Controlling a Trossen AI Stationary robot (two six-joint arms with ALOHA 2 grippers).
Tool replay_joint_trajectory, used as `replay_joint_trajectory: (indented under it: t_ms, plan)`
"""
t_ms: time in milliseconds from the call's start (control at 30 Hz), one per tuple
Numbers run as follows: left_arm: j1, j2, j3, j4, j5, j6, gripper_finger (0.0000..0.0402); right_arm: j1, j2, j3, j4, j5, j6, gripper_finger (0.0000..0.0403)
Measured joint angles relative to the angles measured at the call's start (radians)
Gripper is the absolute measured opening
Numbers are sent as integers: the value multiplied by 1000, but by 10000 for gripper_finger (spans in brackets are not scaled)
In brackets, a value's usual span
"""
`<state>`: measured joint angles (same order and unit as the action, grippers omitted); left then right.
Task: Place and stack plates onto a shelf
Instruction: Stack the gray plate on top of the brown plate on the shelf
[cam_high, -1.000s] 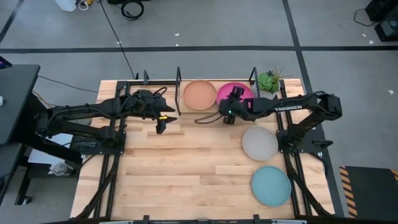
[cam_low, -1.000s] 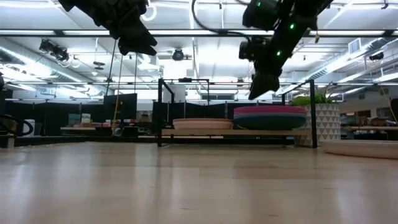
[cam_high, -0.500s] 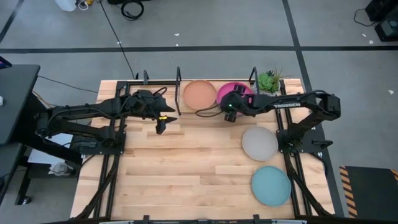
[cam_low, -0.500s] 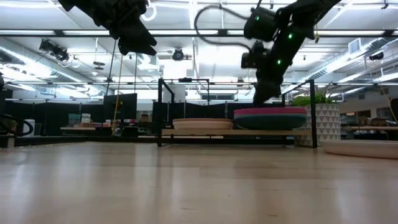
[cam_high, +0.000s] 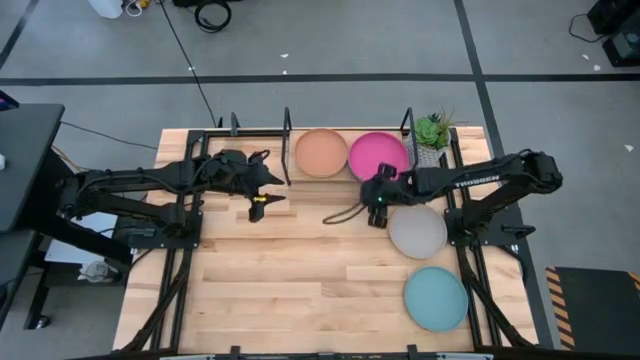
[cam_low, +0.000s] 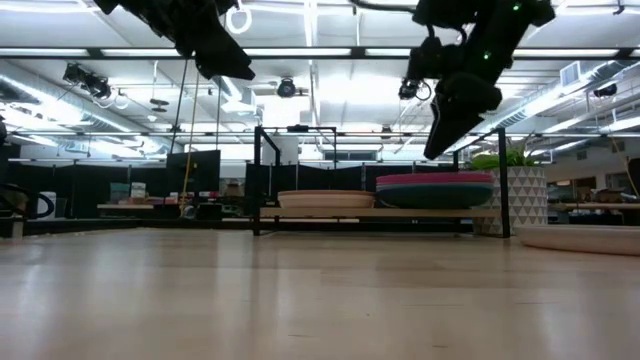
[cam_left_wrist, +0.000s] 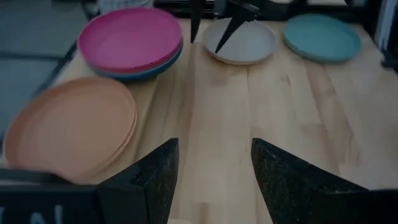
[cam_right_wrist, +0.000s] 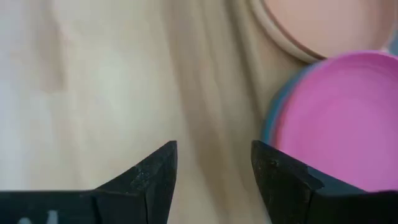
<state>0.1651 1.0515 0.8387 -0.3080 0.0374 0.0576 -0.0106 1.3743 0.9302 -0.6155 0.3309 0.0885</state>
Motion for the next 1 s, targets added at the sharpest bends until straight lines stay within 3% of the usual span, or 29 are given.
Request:
replay_joint_trajectory:
  t_ms: [167,333,600,1000]
  plan:
    - [-33,0,0,18,1,137,208,100,-17,0,-19,9,139,211]
    - [-70,0,0,26,1,119,208,173,-17,0,-86,-60,290,211]
    - [-127,11,0,55,1,89,208,335,1,0,-220,-74,582,211]
    - [-176,29,1,65,0,28,208,438,199,0,-266,-182,882,210]
